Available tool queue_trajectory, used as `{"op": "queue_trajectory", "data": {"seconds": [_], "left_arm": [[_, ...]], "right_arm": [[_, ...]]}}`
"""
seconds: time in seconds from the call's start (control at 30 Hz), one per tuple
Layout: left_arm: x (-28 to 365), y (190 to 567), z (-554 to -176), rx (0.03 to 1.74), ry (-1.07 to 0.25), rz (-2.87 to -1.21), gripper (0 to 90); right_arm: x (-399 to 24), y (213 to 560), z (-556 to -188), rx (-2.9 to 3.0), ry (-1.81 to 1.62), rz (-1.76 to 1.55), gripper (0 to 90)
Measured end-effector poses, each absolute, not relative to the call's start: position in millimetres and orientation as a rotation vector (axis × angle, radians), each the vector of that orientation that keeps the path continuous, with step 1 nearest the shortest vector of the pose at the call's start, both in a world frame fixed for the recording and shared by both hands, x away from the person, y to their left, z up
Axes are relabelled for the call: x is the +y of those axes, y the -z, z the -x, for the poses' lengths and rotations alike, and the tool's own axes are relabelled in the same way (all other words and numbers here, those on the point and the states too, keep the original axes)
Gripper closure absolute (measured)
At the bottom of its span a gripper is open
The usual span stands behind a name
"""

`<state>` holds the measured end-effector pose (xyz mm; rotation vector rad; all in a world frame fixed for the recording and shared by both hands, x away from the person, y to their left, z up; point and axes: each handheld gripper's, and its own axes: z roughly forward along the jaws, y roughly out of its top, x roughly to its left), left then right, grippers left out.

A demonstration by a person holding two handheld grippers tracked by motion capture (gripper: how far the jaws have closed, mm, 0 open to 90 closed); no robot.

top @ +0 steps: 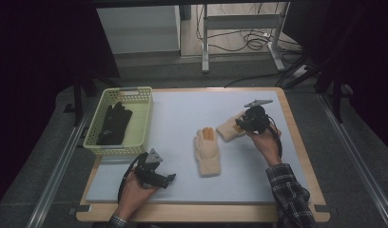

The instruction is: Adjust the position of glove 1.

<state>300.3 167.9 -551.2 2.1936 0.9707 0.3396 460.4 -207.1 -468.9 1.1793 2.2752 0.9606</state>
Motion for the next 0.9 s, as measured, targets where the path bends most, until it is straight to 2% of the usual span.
{"op": "queue_trajectory", "data": {"seconds": [0.37, 0.47, 0.53, 0.63, 0.7, 0.9], "left_arm": [[167.7, 551.3, -300.2, 0.971, -0.34, -2.191, 1.3], [167.7, 551.3, -300.2, 0.971, -0.34, -2.191, 1.4], [167.7, 551.3, -300.2, 0.971, -0.341, -2.191, 1.3], [167.7, 551.3, -300.2, 0.971, -0.341, -2.191, 1.3], [167.7, 551.3, -300.2, 0.971, -0.341, -2.191, 1.3], [167.7, 551.3, -300.2, 0.971, -0.34, -2.191, 1.4]], "right_arm": [[-204.4, 498.9, -468.4, 2.271, -0.915, -1.253, 46.8], [-201.4, 506.9, -471.5, 2.257, -0.839, -1.252, 46.4], [-201.5, 513.2, -472.8, 2.242, -0.813, -1.244, 49.0], [-202.9, 515.3, -471.5, 2.221, -0.822, -1.245, 60.2], [-203.4, 513.3, -470.8, 2.229, -0.814, -1.248, 63.9], [-209.3, 500.9, -466.3, 2.234, -0.867, -1.228, 64.7]]}}
